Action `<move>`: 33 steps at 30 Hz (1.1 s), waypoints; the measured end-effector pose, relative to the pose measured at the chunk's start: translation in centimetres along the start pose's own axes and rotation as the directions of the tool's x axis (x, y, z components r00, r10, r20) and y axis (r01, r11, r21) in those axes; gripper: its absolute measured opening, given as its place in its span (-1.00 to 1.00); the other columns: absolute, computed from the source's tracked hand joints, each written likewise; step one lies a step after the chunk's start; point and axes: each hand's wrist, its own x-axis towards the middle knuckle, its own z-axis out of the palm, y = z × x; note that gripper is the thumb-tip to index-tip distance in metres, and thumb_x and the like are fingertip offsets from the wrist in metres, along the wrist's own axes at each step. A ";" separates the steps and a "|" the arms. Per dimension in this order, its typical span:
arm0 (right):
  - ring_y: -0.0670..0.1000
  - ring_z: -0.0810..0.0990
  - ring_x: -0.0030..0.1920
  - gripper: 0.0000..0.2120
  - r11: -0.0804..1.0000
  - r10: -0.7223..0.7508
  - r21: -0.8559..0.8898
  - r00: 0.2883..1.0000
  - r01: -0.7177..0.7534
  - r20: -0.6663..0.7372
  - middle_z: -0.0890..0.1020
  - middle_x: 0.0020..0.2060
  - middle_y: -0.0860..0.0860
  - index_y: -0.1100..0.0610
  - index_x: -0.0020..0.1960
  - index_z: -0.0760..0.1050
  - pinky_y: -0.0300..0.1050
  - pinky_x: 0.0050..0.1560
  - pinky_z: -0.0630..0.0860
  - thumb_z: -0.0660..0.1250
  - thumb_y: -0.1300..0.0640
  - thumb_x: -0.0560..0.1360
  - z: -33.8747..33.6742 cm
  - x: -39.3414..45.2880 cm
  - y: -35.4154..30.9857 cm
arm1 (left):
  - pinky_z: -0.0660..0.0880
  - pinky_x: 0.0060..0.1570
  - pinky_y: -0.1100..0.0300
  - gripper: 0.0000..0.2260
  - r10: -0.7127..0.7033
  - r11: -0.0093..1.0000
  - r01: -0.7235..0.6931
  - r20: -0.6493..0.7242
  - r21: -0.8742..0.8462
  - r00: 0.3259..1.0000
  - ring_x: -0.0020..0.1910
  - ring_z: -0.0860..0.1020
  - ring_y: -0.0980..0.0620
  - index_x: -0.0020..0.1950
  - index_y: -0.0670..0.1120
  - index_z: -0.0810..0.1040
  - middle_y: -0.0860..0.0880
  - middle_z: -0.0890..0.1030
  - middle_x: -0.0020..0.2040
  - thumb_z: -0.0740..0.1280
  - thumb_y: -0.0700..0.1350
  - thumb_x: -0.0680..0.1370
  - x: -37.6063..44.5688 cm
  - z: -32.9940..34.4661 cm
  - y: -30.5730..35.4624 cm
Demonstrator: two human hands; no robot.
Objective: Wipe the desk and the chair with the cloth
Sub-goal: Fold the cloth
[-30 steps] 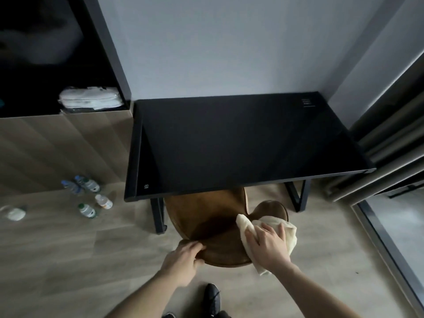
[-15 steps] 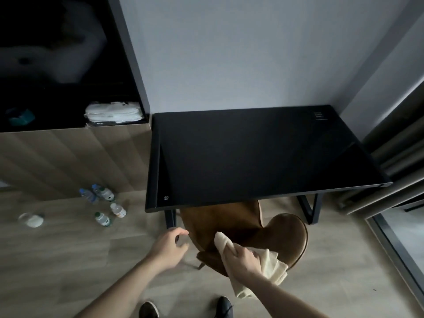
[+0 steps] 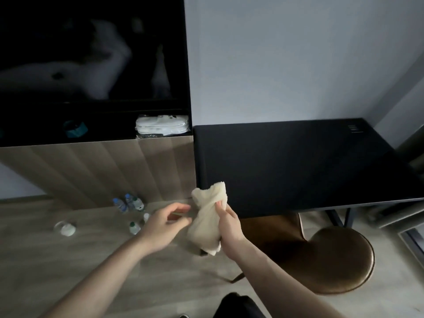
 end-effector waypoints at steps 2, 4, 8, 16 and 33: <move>0.13 0.69 0.19 -0.73 0.999 -0.014 0.031 1.000 0.014 -0.018 0.71 0.15 0.08 -0.01 0.32 0.59 0.24 0.36 0.57 0.22 -0.08 0.75 1.7 0.5 -0.5 | 0.48 0.30 0.20 -0.46 0.006 0.997 -0.013 0.105 0.070 0.994 0.27 0.54 0.37 0.31 0.29 0.55 0.37 0.58 0.28 0.45 0.32 0.34 0.1 -1.2 0.9; 0.21 0.71 0.21 -0.66 0.991 0.000 0.134 1.000 0.002 -0.015 0.71 0.20 0.16 0.04 0.38 0.56 0.31 0.34 0.58 0.22 -0.12 0.74 3.0 1.4 -0.9 | 0.49 0.32 0.18 -0.34 0.002 0.993 -0.019 0.139 0.117 0.990 0.30 0.50 0.37 0.42 0.30 0.45 0.38 0.52 0.32 0.51 0.29 0.33 0.7 -1.7 1.6; 0.20 0.74 0.18 -0.59 0.979 0.038 0.201 0.999 -0.045 0.035 0.75 0.15 0.19 0.12 0.37 0.55 0.22 0.28 0.62 0.19 -0.15 0.74 5.8 2.9 -2.1 | 0.58 0.09 0.25 -0.34 0.035 0.992 -0.047 0.103 0.118 0.994 0.12 0.61 0.28 0.34 0.28 0.45 0.27 0.62 0.17 0.61 0.24 0.30 3.1 -2.1 2.5; -0.16 0.41 0.50 -0.59 0.959 -0.212 -0.155 0.964 0.237 0.160 0.57 0.31 -0.36 -0.19 0.54 0.46 -0.19 0.35 0.34 0.26 0.07 0.73 8.2 10.0 -6.9 | 0.52 -0.20 0.01 -0.84 0.090 0.982 -0.077 -0.066 0.172 0.994 -0.31 0.53 0.21 -0.10 0.16 0.52 0.20 0.63 -0.25 0.45 0.02 0.39 11.3 -9.9 0.2; 0.22 0.68 0.30 -0.64 0.964 -0.019 -0.215 0.848 0.155 0.529 0.70 0.26 0.23 0.25 0.37 0.60 0.21 0.38 0.56 0.45 0.12 0.63 22.7 19.7 -16.6 | 0.63 0.05 0.10 -0.47 -0.081 0.806 0.111 0.077 -0.582 0.994 0.16 0.71 -0.11 0.26 -0.01 0.71 -0.13 0.73 0.20 0.64 -0.07 0.30 21.5 -28.4 -1.0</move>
